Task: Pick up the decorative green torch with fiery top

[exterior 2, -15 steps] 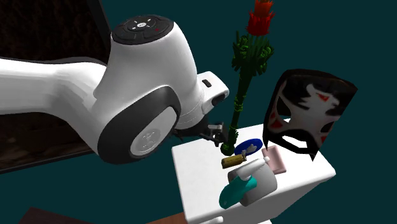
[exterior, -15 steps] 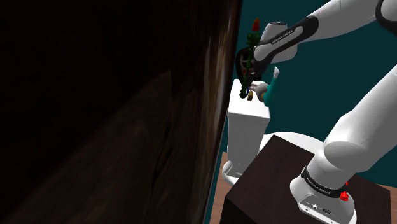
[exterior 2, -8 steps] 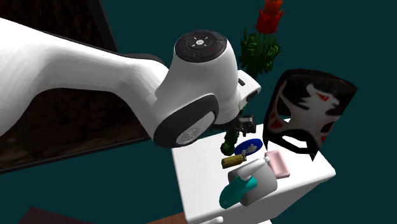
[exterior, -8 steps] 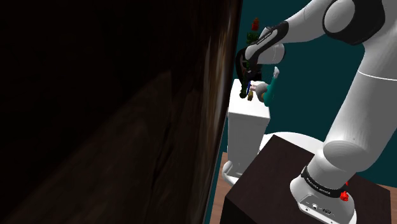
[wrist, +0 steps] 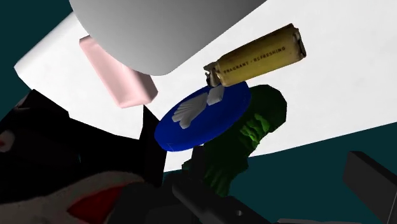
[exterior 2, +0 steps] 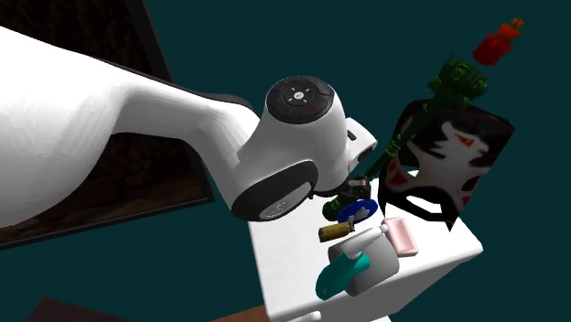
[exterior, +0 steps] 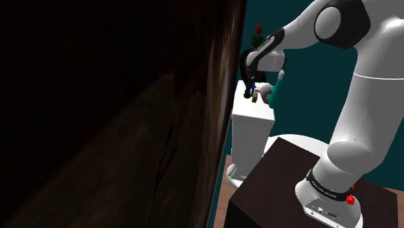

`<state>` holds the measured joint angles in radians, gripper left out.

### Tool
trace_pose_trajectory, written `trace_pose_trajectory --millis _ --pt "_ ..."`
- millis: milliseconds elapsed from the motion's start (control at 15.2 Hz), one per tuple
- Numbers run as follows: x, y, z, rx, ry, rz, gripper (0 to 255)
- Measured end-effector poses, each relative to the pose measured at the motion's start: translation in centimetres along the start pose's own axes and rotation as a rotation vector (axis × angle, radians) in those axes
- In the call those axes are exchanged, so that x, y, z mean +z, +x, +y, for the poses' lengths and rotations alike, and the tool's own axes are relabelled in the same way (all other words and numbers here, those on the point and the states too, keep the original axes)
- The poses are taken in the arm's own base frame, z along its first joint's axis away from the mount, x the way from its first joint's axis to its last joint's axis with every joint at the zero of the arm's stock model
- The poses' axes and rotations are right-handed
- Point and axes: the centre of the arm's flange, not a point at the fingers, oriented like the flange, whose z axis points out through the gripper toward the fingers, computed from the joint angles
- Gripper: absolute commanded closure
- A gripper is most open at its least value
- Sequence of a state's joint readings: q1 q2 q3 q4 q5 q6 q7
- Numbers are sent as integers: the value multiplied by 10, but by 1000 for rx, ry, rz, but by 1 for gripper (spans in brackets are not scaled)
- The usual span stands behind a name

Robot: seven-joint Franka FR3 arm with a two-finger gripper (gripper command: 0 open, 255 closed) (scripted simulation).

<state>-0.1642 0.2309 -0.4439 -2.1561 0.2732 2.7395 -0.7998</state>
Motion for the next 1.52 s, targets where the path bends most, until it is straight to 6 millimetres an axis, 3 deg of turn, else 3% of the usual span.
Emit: trace_pose_trajectory --millis 66,132,726,792,924,1320,1518 --pt "4 -2 -1 0 0 0 0" --pt "5 -3 -2 0 0 0 255" --pt "7 -3 -2 0 0 0 255" --pt "7 -3 -2 0 0 0 0" --pt "7 3 4 8 19 1 0" --pt "17 60 73 131 286 6 0" --pt "29 63 78 142 324 8 0"
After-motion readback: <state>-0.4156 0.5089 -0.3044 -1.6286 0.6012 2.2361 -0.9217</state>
